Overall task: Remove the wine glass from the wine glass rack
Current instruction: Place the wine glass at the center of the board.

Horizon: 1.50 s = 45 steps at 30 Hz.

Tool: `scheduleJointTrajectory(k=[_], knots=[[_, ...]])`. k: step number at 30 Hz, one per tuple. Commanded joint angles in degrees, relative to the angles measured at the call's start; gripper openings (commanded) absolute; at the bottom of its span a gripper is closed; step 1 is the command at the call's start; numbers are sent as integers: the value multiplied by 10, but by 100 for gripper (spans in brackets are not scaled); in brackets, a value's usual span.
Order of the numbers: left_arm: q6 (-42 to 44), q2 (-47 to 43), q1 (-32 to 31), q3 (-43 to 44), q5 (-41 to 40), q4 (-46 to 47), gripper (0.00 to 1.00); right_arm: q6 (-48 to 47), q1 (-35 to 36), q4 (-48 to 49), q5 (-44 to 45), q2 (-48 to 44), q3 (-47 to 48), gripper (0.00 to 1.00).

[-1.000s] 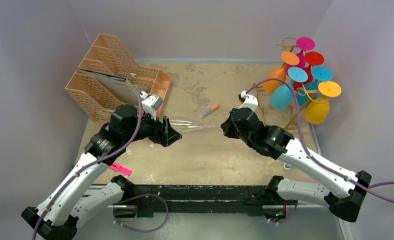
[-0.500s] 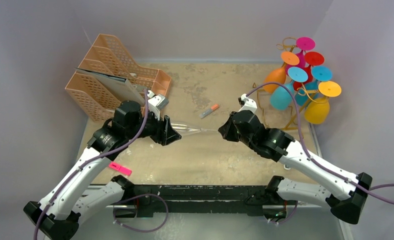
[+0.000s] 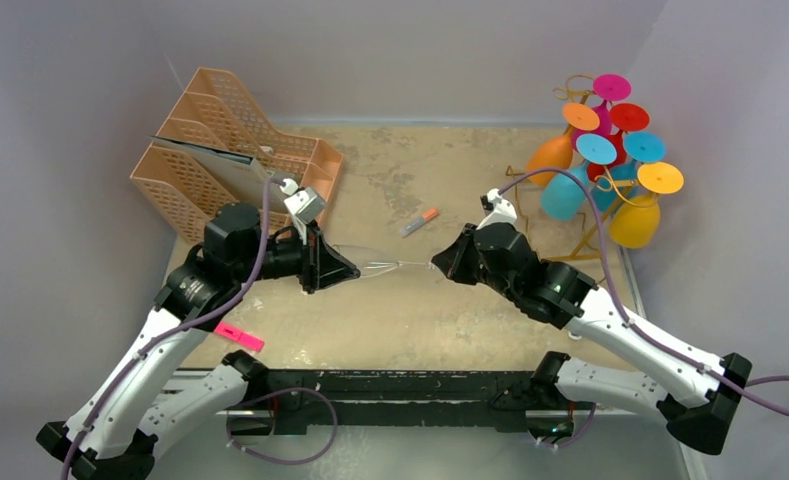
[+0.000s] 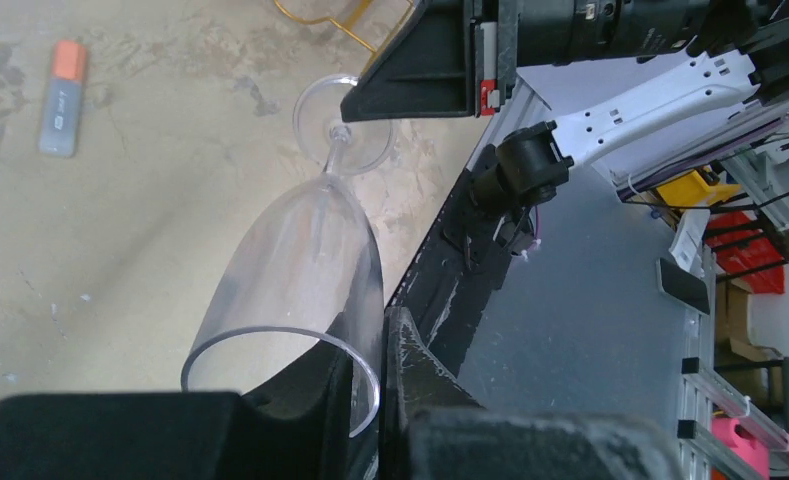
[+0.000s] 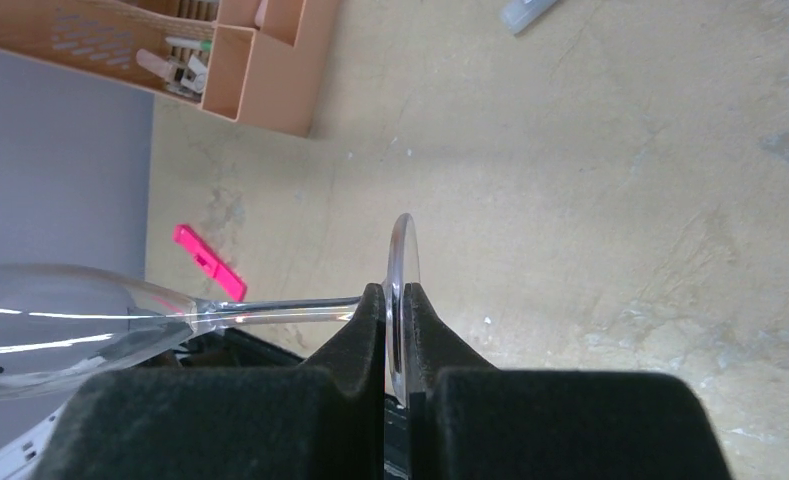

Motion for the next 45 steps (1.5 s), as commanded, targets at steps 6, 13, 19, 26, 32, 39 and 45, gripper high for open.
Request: scheduleJointTrajectory(k=[6, 13, 19, 26, 32, 39, 45], knots=[[-16, -3, -4, 22, 42, 65, 0, 17, 2, 67, -20, -31, -37, 7], [22, 9, -4, 44, -8, 19, 0, -26, 3, 68, -45, -38, -27, 58], [91, 27, -4, 89, -76, -65, 0, -75, 3, 3, -61, -2, 26, 74], [165, 117, -4, 166, -149, -175, 0, -146, 3, -53, -59, 51, 91, 75], [217, 227, -4, 276, -200, -255, 0, -172, 3, -46, -15, 36, 94, 76], [239, 379, -4, 388, -212, -315, 0, -177, 3, -48, -114, -8, 67, 76], [238, 464, 2, 417, -223, -288, 0, -175, 3, -60, -175, -40, 42, 77]])
